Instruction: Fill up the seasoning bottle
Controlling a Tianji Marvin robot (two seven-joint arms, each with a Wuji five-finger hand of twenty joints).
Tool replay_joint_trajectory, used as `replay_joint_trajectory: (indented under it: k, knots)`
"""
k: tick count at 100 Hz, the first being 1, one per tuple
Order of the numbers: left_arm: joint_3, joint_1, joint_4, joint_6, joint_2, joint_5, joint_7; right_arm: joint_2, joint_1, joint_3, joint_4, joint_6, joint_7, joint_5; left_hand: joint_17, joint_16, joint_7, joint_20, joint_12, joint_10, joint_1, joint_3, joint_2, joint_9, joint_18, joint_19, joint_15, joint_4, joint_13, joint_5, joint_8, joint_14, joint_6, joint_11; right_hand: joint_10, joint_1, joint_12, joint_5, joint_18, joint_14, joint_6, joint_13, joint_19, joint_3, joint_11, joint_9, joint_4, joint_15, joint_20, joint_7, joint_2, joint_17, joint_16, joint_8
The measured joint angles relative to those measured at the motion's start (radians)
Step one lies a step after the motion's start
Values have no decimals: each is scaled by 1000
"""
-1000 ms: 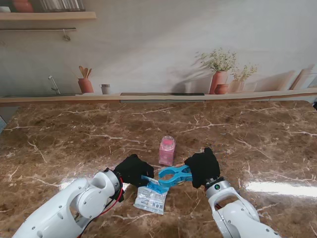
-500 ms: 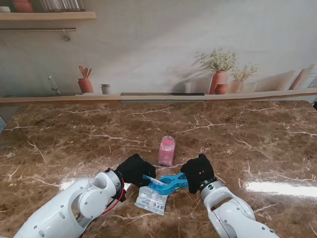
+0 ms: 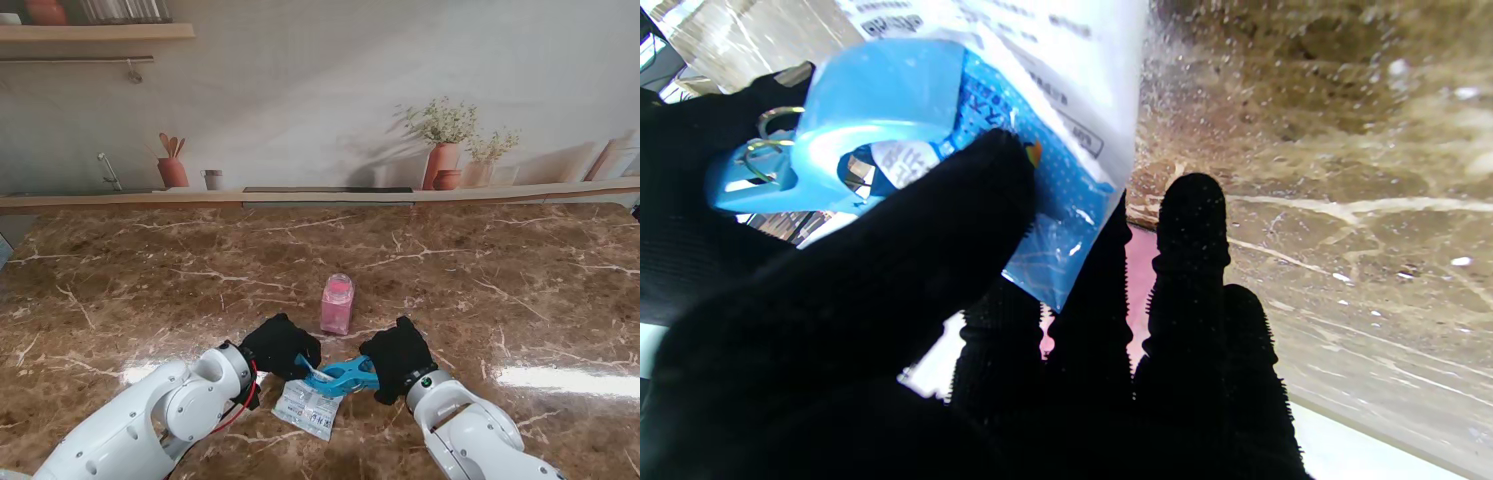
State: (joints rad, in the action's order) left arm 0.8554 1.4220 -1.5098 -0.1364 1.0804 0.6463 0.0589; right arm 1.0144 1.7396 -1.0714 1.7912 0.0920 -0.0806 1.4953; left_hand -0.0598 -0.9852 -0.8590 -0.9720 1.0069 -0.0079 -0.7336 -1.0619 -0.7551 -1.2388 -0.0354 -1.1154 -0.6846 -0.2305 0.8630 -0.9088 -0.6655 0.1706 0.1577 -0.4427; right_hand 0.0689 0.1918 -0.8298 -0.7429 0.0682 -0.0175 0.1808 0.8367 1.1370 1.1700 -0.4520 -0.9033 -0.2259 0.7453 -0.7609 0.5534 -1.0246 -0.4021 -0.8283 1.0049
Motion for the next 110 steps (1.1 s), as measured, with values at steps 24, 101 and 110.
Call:
replay_joint_trajectory:
  k: [24,101,110]
  knots:
    - [-25,-25,22,7,0,-4,8,0,59,-56,102,-58,-129,-30,0,0,0,-1,-5,0,-1,-1,0,0,0,0,0,0,0,0,1,0,1,0,0,-21,267,166,-7,4,-103,-146,-295,-62,157,159,0,-368,43,-279,146,104,259,-319]
    - [-52,-82,25,-27,-20,-3,151,48,93,-182,98,-43,155,-359,28,-11,2,-7,26,0,-4,33,35,0,6,39,1,0,-12,3,25,0,1,-51,-12,-14,389,224,-20,-20,-156,-184,-457,-181,224,222,41,-524,174,-290,287,82,404,-392]
    - [-23,-69,9,-41,-25,12,184,51,63,-188,66,-48,155,-394,31,-11,3,-7,35,0,-4,33,35,0,7,49,1,0,-12,3,25,1,1,-53,-12,-14,389,224,-20,-20,-157,-184,-458,-180,225,222,41,-524,186,-281,285,82,404,-394]
